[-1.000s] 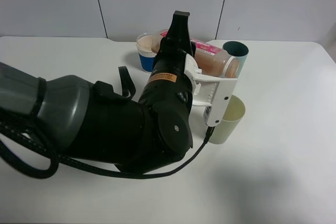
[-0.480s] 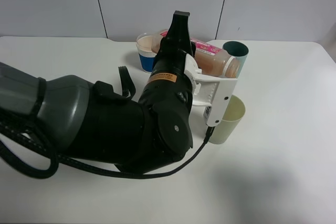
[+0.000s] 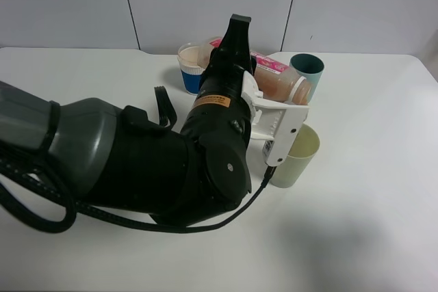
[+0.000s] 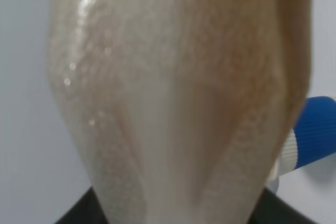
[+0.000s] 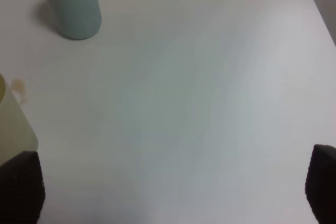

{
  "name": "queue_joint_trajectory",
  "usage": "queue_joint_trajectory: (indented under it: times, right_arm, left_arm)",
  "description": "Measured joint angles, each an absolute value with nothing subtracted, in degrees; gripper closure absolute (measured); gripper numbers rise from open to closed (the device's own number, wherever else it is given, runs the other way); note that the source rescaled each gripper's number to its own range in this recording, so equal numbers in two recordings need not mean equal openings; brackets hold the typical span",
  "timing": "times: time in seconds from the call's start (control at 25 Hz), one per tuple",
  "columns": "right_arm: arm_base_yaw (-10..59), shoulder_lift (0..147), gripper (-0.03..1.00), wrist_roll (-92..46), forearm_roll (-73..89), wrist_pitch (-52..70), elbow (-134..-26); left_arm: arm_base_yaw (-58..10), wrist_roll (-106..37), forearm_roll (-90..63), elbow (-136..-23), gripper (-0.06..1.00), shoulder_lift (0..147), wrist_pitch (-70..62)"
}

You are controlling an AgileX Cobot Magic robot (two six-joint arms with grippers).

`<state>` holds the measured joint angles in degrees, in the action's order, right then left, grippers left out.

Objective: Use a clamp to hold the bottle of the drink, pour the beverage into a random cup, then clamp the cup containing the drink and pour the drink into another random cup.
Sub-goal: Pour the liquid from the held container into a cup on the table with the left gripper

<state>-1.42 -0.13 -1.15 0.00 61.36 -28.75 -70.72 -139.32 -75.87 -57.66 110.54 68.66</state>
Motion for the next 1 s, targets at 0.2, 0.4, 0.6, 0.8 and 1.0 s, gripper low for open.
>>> queue_joint_trajectory:
  times: [0.2,0.4,0.6,0.8,1.0]
  right_arm:
    - [-1.4,-0.1,-0.03,-1.1,0.0,61.4,-28.8]
    - [-1.4,-0.1,-0.03,-1.1,0.0,61.4,-28.8]
    - [-1.4,-0.1,-0.03,-1.1,-0.5,61.4,-28.8]
    - [-1.4,-0.1,-0.03,-1.1,-0.5,61.4,-28.8]
    - [-1.4,-0.1,-0.03,-1.1,-0.5,61.4,-28.8]
  left_arm:
    - [-70.7,-139.8,-75.9,-57.7,0.94,110.5,68.7]
    - [-70.7,-140.9,-75.9,-57.7,0.94,110.5,68.7]
    - [-70.7,-142.0,-75.9,-57.7,0.94,110.5,68.7]
    - [-70.7,-142.3,-75.9,-57.7,0.94,110.5,68.7]
    - [-70.7,-143.9,-75.7,-57.7,0.94,110.5,68.8]
